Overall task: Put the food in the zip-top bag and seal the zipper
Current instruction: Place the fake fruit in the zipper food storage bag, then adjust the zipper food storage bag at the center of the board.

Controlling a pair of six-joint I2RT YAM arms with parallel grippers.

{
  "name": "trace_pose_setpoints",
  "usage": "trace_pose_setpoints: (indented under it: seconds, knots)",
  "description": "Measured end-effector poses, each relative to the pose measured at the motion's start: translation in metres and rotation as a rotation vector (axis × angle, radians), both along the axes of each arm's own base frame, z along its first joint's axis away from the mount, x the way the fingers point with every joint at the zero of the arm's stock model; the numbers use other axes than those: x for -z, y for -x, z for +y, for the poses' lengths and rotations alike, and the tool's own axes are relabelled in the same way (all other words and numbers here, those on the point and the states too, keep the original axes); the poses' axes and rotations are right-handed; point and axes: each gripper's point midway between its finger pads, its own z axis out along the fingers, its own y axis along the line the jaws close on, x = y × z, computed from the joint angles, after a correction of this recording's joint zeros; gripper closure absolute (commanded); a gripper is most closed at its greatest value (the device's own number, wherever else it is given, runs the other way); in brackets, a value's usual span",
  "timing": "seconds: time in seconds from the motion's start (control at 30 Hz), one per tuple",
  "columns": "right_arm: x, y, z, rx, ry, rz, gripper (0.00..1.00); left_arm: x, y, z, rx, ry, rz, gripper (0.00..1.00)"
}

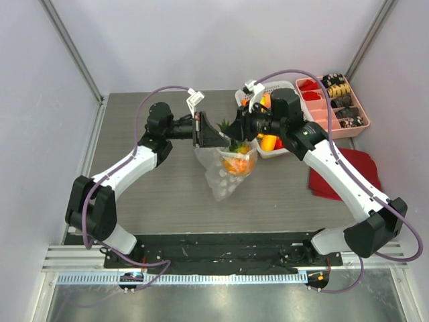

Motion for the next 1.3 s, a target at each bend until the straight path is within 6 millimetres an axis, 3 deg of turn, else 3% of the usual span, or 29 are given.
trace_pose_setpoints:
  seconds: [0.1, 0.23, 0.27, 0.4, 0.5, 0.6, 0.73, 0.83, 0.97, 1.3]
  knots:
    - [0.009, 0.004, -0.007, -0.015, 0.058, -0.03, 0.48, 0.013, 0.002, 0.004, -0.018, -0.059, -0.012, 1.0]
    - [0.011, 0.017, -0.01, -0.065, 0.082, -0.053, 0.15, 0.02, 0.009, 0.013, -0.029, -0.115, -0.081, 1.0]
    - [0.01, 0.02, -0.011, -0.073, 0.083, -0.056, 0.14, 0.021, 0.01, 0.014, -0.028, -0.121, -0.098, 1.0]
    - [-0.003, 0.024, -0.022, -0.043, 0.062, -0.069, 0.16, 0.023, 0.013, 0.017, -0.021, -0.137, -0.152, 1.0]
    - [-0.005, 0.011, -0.047, 0.043, 0.027, -0.034, 0.24, 0.026, 0.015, 0.018, -0.013, -0.145, -0.154, 1.0]
    - [0.016, -0.014, -0.085, 0.165, -0.005, 0.078, 0.35, 0.024, 0.016, 0.018, -0.009, -0.141, -0.151, 1.0]
    - [0.072, -0.027, -0.121, 0.276, -0.025, 0.273, 0.4, 0.019, 0.017, 0.018, -0.014, -0.122, -0.139, 1.0]
    - [0.115, -0.007, -0.12, 0.271, -0.045, 0.435, 0.4, 0.014, 0.018, 0.019, -0.021, -0.106, -0.128, 1.0]
    - [0.141, 0.009, -0.11, 0.268, -0.109, 0.576, 0.39, 0.007, 0.019, 0.019, -0.025, -0.087, -0.125, 1.0]
    - [0.117, -0.021, -0.095, 0.264, -0.24, 0.518, 0.36, -0.002, 0.02, 0.019, -0.027, -0.065, -0.101, 1.0]
